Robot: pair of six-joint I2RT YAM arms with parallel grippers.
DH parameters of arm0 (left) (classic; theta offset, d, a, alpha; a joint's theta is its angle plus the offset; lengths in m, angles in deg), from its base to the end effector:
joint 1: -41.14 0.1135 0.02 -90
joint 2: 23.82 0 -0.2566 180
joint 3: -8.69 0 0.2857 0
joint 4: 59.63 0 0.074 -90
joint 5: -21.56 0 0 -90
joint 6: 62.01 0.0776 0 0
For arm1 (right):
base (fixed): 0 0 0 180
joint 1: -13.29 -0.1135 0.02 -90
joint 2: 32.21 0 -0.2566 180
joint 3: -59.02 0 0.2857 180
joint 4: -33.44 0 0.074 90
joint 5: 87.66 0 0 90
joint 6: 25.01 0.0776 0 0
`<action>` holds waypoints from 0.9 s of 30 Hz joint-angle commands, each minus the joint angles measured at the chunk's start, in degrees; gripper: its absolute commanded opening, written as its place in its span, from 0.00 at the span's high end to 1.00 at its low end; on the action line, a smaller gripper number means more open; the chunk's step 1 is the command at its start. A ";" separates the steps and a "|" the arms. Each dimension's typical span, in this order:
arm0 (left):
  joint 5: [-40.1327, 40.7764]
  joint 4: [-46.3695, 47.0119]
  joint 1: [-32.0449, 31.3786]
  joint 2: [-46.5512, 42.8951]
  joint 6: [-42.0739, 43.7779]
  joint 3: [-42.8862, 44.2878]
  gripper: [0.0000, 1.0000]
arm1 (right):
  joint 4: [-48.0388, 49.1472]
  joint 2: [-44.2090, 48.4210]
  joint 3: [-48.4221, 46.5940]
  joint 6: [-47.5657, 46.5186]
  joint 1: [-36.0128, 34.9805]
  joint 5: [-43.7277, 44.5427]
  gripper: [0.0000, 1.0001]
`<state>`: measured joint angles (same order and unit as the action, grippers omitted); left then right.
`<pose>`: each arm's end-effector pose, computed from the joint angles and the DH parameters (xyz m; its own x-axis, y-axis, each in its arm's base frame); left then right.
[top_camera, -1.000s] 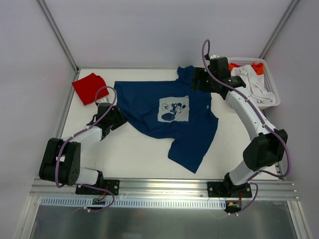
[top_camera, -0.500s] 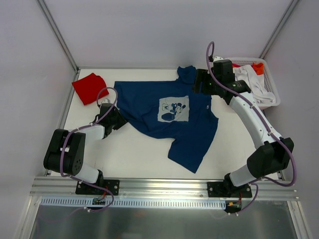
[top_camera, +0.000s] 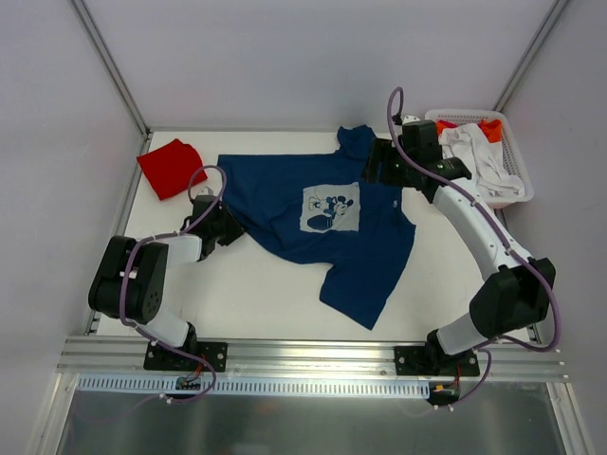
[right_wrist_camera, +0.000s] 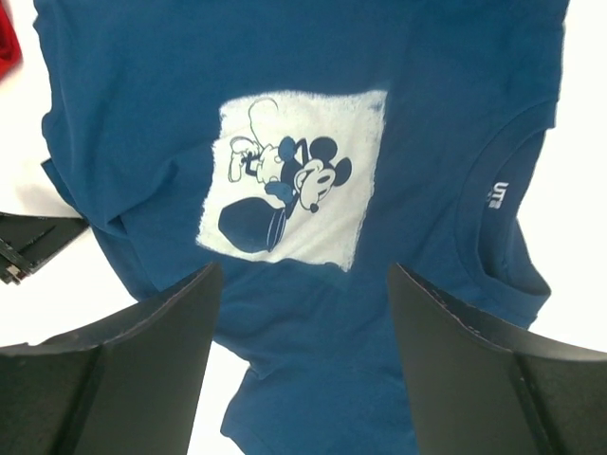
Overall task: Fold and stack the t-shirts
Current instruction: Flatten out the tshirt
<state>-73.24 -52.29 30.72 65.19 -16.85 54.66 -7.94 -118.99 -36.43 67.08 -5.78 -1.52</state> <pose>0.3404 -0.0692 0.0868 -0.5812 -0.6076 -0.5414 -0.2295 0.7606 -0.6072 0.3909 0.1407 0.3309 -0.5242 -0.1427 -0.8395 -0.3606 0.9303 0.0670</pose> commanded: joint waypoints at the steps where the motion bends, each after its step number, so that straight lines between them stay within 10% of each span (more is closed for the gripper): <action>1: -1.27 0.66 0.22 1.60 -0.16 1.83 0.75 | 3.15 -1.45 2.20 1.69 -0.44 -2.20 0.26; 27: -2.41 -1.36 0.13 3.53 0.54 4.39 0.75 | 3.68 -33.36 -4.47 4.06 0.96 -9.06 0.27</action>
<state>-74.48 -52.92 30.72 67.71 -16.74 57.35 -3.98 -150.68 -39.69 70.08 -5.26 -8.88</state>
